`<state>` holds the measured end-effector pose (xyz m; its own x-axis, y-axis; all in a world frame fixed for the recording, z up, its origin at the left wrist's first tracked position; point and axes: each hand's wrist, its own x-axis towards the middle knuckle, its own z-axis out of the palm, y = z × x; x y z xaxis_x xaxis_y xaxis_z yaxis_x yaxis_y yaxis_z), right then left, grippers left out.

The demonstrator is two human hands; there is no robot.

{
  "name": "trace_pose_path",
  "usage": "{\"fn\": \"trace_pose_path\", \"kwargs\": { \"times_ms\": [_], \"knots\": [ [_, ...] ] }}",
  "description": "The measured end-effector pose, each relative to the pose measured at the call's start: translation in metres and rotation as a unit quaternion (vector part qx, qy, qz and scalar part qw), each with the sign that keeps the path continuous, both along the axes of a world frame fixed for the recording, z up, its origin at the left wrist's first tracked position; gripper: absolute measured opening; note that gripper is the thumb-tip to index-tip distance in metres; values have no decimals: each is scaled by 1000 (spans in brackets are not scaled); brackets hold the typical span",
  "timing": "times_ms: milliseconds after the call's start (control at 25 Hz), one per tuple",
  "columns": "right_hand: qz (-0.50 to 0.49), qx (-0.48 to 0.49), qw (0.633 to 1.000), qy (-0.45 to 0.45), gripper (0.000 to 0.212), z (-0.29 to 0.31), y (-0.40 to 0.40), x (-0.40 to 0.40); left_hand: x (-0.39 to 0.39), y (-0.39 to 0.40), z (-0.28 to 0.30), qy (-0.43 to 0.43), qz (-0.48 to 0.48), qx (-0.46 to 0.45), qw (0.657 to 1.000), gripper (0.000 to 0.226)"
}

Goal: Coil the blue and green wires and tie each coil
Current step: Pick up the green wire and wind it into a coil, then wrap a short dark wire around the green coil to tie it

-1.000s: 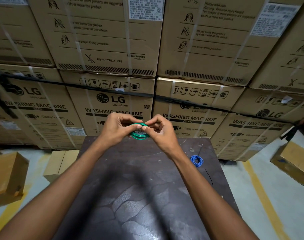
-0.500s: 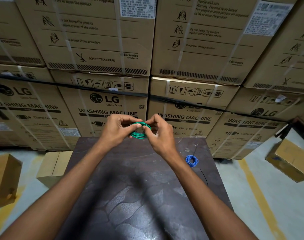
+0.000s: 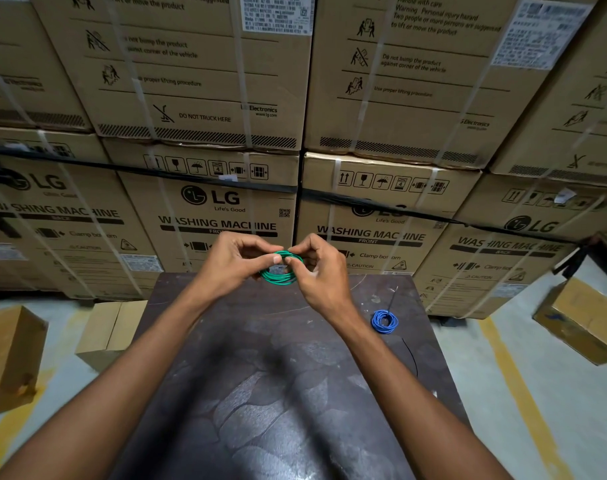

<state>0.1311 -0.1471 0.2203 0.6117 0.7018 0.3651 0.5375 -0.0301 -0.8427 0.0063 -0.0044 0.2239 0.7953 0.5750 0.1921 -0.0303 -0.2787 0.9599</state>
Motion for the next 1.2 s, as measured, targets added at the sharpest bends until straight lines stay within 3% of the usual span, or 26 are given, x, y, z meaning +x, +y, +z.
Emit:
{"fn": "trace_pose_path", "kwargs": {
  "times_ms": [160,360,600,880,1200],
  "knots": [
    [7,-1,1000,28,20,1,2,2,4,-3,-5,-26,34,22,999,18],
    [26,17,997,76,6,-5,-4,12,11,-5,-16,-45,63,0,997,19],
    [-23,-11,995,94,9,-45,-30,40,35,-16,-39,-19,67,-12,998,16],
    [-108,-145,978,104,9,-140,-106,92,92,-72,-113,55,58,-71,994,8],
    [-263,-300,902,166,10,-276,-218,157,164,-145,-212,158,44,-141,976,11]
  ]
}}
